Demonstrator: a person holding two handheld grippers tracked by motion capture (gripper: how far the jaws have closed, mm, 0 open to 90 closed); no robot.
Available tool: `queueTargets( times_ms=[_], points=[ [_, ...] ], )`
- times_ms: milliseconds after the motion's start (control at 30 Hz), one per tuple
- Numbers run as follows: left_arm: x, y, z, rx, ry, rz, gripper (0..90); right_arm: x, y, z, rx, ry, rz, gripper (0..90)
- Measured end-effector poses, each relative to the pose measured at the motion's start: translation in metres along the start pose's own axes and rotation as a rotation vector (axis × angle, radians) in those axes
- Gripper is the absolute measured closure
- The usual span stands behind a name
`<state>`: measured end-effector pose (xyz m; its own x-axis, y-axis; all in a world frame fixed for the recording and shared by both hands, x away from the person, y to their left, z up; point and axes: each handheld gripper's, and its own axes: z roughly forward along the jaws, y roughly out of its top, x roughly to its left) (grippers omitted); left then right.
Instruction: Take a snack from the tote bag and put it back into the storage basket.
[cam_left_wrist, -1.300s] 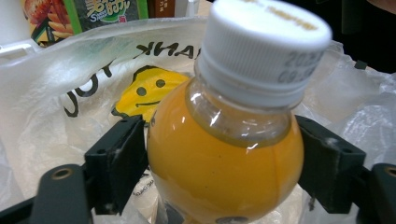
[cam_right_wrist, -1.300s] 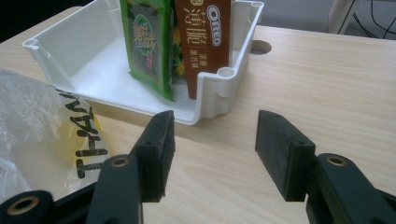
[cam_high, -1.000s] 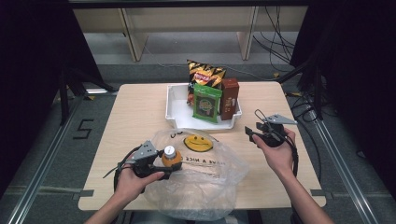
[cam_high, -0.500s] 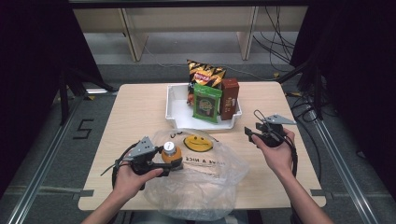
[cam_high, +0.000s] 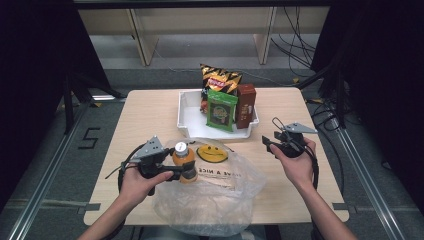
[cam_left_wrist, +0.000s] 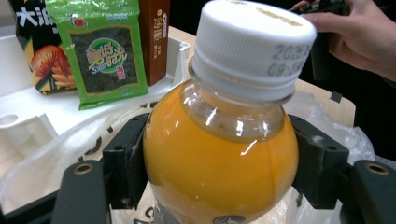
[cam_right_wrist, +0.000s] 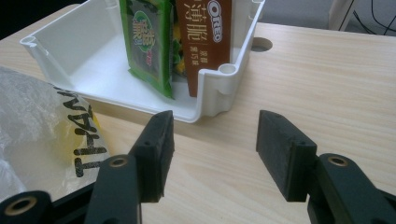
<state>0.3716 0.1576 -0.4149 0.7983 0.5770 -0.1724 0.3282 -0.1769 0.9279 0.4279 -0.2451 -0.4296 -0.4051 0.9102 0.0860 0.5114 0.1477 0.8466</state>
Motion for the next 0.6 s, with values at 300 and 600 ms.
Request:
queueTargets(
  times_ms=[300,600],
  points=[
    [0.004,0.014,0.0,-0.007,-0.006,0.003,30.0,0.0,0.0,0.0,-0.002,0.001,0.005,46.9],
    [0.012,0.023,0.0,-0.012,-0.019,0.015,30.0,-0.001,-0.001,0.001,-0.005,-0.016,-0.002,47.0]
  ],
)
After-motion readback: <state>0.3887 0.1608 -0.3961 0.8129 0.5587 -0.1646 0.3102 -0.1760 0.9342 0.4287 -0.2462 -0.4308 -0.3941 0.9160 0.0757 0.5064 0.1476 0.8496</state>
